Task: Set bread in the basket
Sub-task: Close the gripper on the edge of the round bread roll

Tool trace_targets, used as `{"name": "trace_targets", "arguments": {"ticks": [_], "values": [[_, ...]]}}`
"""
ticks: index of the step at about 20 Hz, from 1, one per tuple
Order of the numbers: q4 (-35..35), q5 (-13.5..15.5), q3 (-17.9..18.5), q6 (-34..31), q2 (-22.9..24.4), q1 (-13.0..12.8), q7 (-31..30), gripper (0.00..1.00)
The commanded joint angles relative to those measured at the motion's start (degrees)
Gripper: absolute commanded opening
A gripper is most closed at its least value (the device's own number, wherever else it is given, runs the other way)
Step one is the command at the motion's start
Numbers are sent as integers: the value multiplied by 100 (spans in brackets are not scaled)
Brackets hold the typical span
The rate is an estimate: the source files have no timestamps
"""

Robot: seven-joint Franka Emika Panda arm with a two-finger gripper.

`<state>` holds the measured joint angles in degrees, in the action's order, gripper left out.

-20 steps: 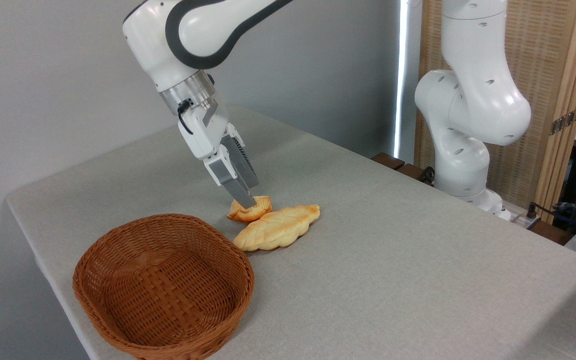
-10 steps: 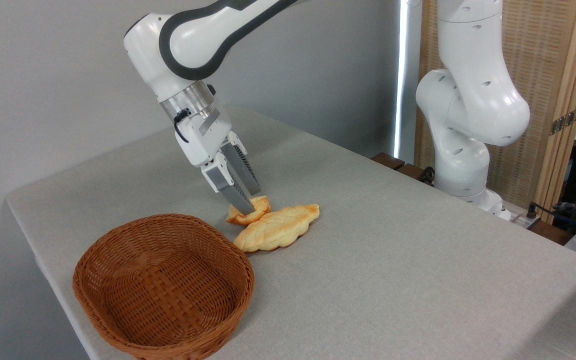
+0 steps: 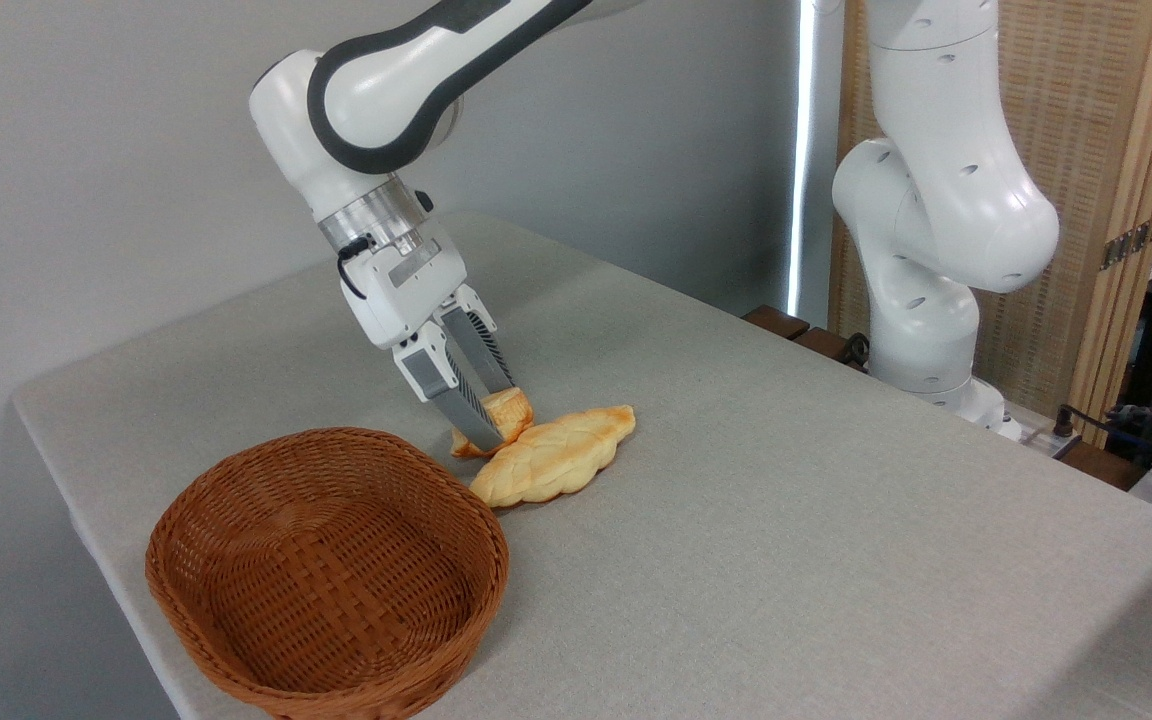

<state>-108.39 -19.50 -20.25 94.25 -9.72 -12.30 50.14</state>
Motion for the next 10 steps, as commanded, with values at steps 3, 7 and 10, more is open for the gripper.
{"name": "trace_targets", "arguments": {"ticks": [3, 7, 10], "values": [[29, -283, 38, 85, 14, -114, 13, 67], [46, -274, 38, 85, 40, -114, 5, 64], [46, -274, 29, 59, 49, -123, 5, 65]]}}
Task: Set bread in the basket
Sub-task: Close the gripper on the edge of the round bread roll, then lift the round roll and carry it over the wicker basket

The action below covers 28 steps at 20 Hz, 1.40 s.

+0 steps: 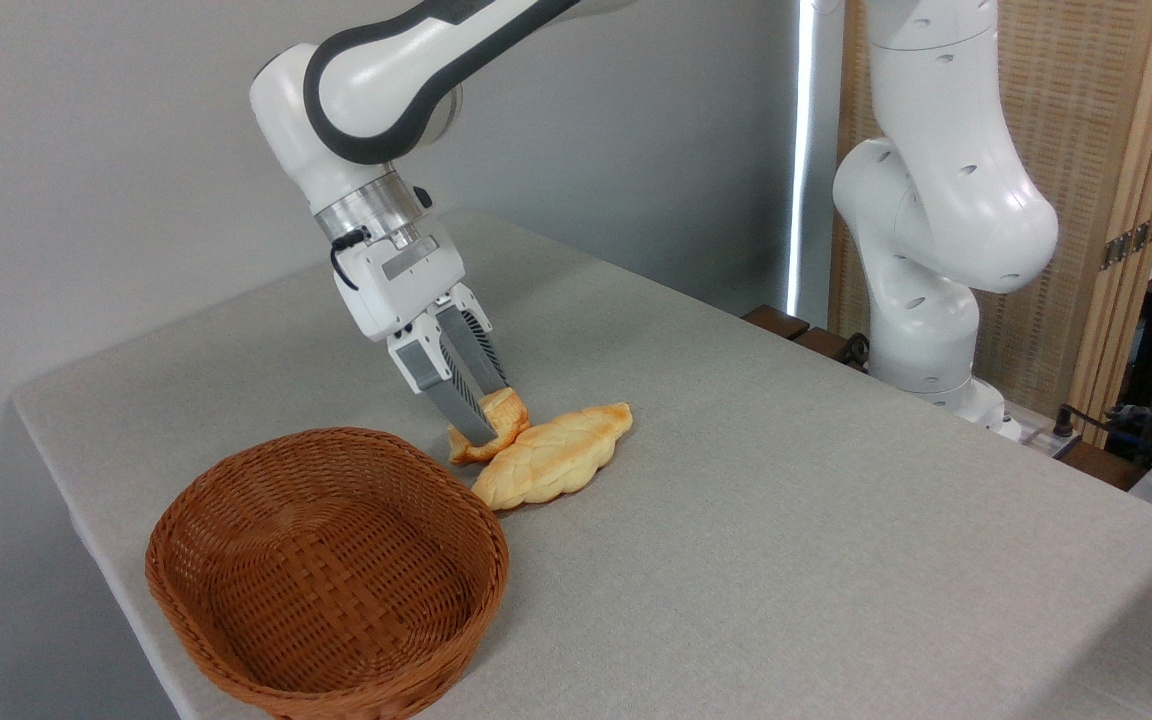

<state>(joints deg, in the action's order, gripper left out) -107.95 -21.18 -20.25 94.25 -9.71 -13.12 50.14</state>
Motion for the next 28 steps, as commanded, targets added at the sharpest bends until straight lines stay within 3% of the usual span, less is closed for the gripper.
{"name": "trace_targets", "arguments": {"ticks": [1, 8, 15, 21, 25, 28], "values": [[2, -106, 30, 41, 48, -50, 5, 65], [150, -79, -93, 6, 311, -85, -109, 67], [844, 237, 4, -73, 514, -6, -171, 67], [1399, 1080, 987, 76, 418, 47, -303, 67], [1399, 1677, 1427, 725, 260, 47, -1101, 67], [1399, 1687, 1445, 1383, 5, 56, -1471, 68]]}}
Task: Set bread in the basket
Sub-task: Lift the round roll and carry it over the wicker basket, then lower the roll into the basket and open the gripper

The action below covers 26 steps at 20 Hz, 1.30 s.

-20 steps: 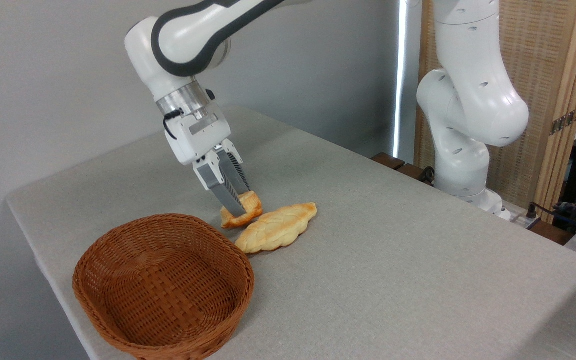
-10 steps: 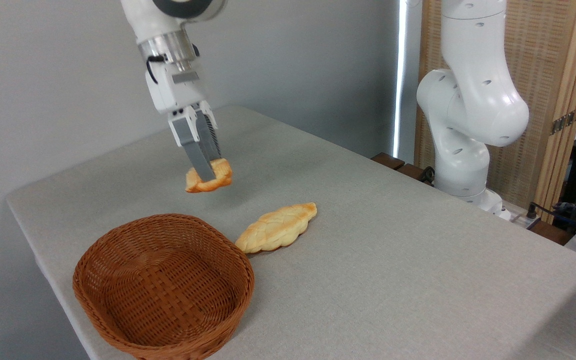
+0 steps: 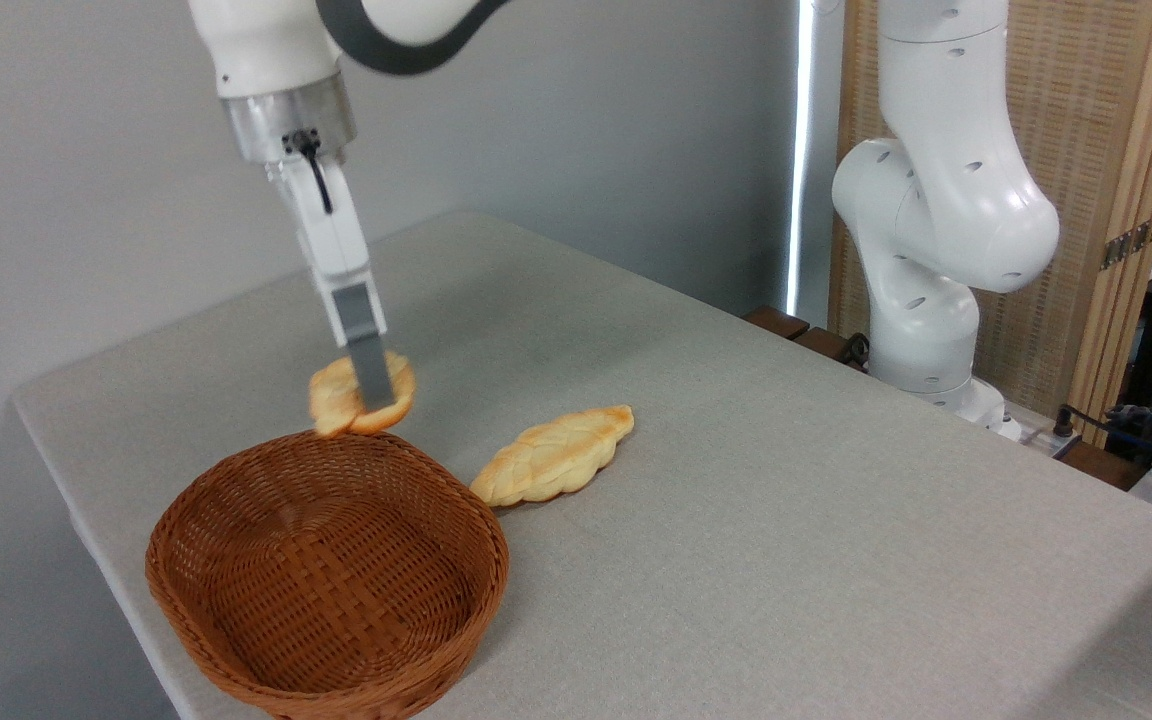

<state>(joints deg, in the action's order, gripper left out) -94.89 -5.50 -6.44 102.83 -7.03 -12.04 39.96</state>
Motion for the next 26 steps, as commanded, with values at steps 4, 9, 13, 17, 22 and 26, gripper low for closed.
{"name": "trace_targets", "arguments": {"ticks": [4, 9, 13, 17, 22, 26], "values": [[93, 137, 134, 1132, -588, -53, -708, 80], [93, 146, 134, 1292, -826, -70, -709, 100], [93, 146, 134, 1283, -826, -70, -682, 100], [93, 137, 134, 1275, -783, -88, -674, 100], [102, 137, 134, 1231, -765, -114, -726, 100], [93, 146, 230, 1021, -440, -70, -901, 100]]}}
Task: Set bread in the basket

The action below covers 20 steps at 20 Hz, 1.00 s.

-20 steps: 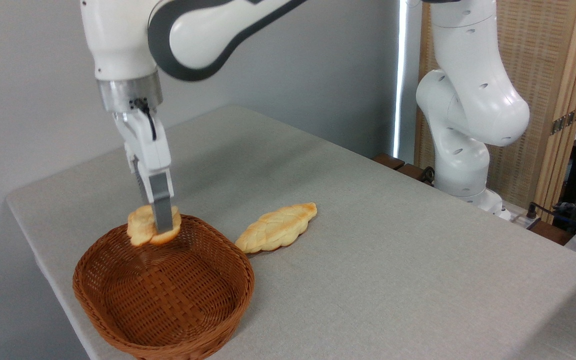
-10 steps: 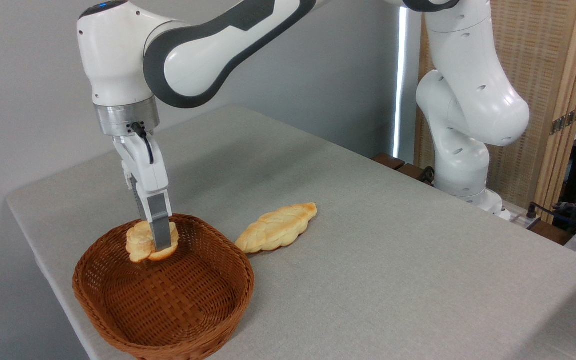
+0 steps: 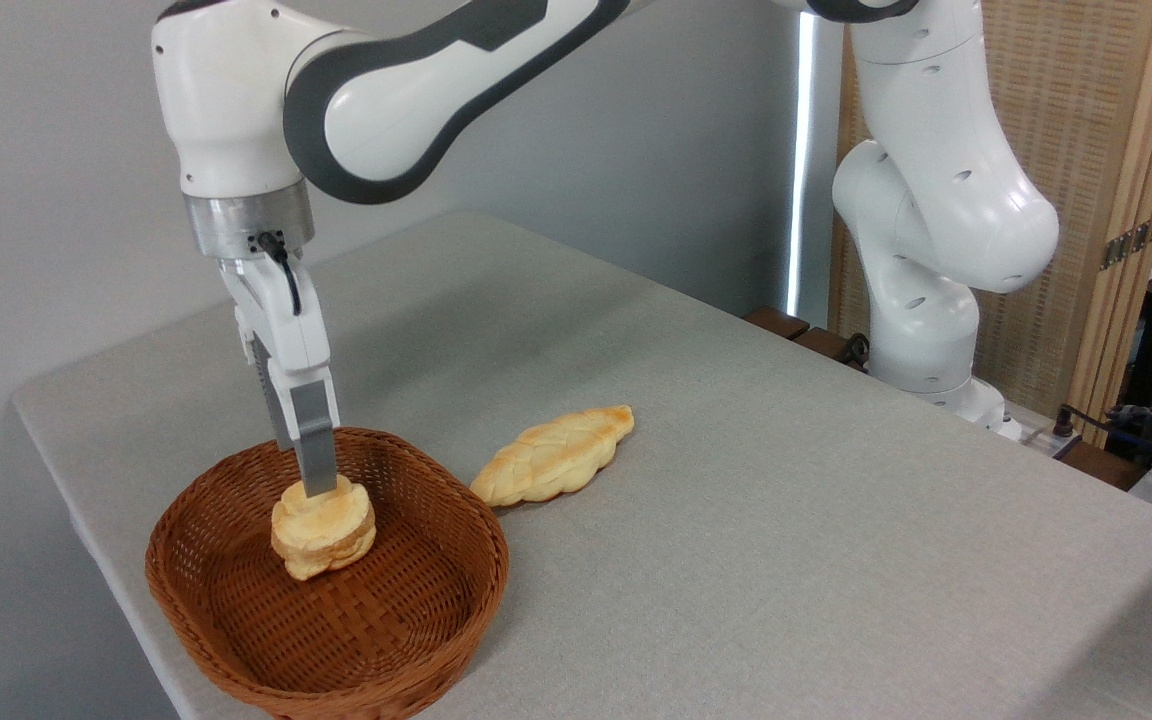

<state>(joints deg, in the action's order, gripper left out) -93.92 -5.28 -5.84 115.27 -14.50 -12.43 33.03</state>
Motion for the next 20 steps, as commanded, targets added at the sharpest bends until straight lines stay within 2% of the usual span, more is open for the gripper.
{"name": "trace_targets", "arguments": {"ticks": [1, 6, 9, 14, 20], "values": [[-4, 124, 302, -294, 394, -31, -244, 100], [-4, 255, 672, -864, 860, -31, -245, 100], [-13, 588, 944, -1155, 1089, -31, -236, 100], [-48, 712, 1225, -1384, 1089, -31, -254, 100], [-65, 704, 1261, -1490, 1037, -23, -201, 100]]}}
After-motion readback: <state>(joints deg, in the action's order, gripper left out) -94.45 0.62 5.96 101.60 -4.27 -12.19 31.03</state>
